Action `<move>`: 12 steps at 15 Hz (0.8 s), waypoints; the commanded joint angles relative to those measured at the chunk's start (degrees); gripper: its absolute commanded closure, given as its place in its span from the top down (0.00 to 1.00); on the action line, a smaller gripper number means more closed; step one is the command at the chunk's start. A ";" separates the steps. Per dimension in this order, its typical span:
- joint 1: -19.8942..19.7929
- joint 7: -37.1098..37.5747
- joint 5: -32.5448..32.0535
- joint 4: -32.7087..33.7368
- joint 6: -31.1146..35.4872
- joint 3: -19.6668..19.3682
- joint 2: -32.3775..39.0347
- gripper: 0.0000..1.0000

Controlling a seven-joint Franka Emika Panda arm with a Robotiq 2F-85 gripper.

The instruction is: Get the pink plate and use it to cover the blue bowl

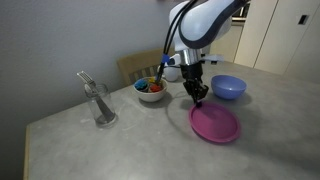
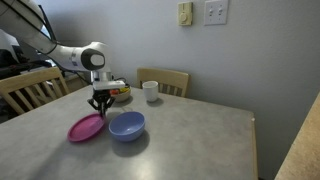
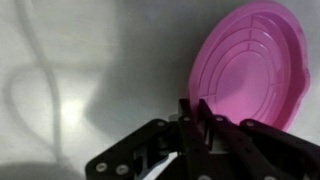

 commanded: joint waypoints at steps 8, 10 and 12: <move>-1.36 -1.12 -2.59 -3.27 -5.76 0.38 -9.62 0.03; -3.41 -2.56 -0.92 -4.64 -3.76 0.57 -11.26 0.03; -5.69 -4.35 1.40 -5.78 -2.40 0.56 -12.70 0.03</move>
